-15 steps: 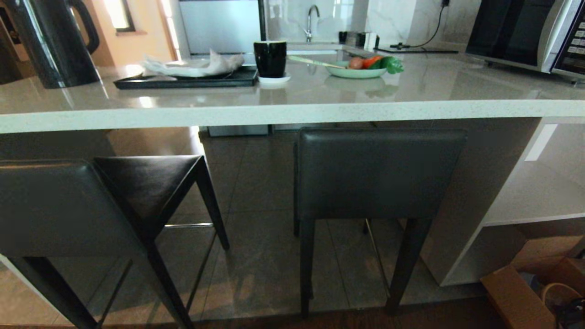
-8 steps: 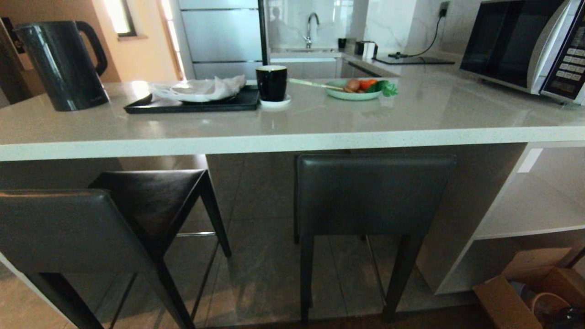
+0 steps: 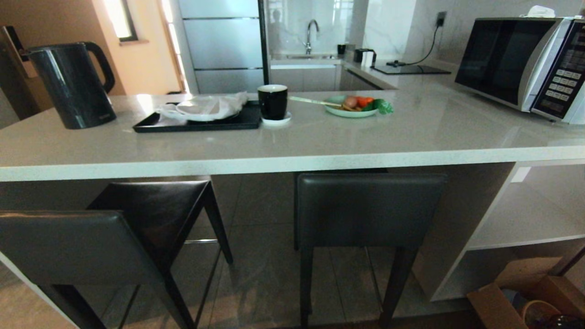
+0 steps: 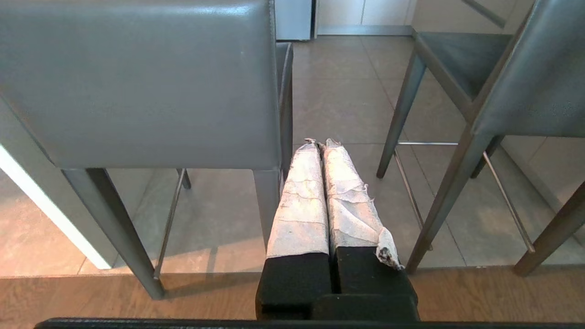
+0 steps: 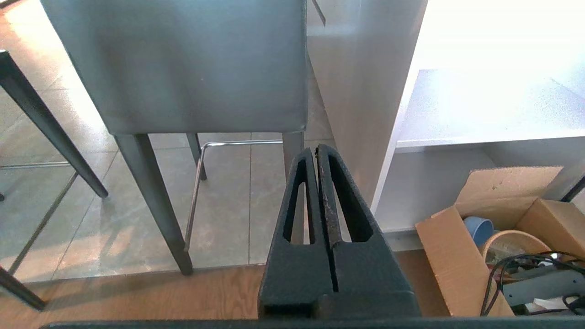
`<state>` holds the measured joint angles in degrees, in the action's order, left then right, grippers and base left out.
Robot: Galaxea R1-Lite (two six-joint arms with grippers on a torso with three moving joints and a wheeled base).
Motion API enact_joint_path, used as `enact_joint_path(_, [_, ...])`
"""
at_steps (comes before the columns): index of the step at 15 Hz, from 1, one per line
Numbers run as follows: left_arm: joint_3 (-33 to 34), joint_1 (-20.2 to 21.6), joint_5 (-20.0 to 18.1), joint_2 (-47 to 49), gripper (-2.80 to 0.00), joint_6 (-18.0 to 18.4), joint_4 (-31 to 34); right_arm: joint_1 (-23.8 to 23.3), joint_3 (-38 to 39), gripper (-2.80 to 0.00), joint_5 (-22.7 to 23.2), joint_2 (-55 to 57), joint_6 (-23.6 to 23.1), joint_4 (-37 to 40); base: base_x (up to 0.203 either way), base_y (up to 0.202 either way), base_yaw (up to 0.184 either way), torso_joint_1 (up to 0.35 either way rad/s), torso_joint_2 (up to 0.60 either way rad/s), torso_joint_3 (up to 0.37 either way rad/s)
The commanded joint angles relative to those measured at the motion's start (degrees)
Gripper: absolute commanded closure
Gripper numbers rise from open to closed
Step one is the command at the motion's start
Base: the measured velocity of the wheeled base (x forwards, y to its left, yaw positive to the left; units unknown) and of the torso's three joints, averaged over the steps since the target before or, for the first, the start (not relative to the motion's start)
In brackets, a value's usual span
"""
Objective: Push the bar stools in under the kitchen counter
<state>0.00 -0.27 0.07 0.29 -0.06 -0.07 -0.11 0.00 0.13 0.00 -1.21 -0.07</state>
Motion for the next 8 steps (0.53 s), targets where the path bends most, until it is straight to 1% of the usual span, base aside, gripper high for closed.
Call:
enact_joint_path(1, [0.09, 0.00, 0.01, 0.06, 0.00, -0.02, -0.01, 0.02, -0.09, 0.00, 0.04, 0.00, -0.02, -0.01, 0.000, 0.000, 0.000, 0.017, -0.03, -0.022])
enact_joint_path(8, [0.09, 0.09, 0.01, 0.06, 0.00, 0.06, -0.01, 0.02, -0.09, 0.00, -0.05, 0.00, -0.11, 0.07, 0.000, 0.000, 0.000, 0.000, 0.00, 0.000])
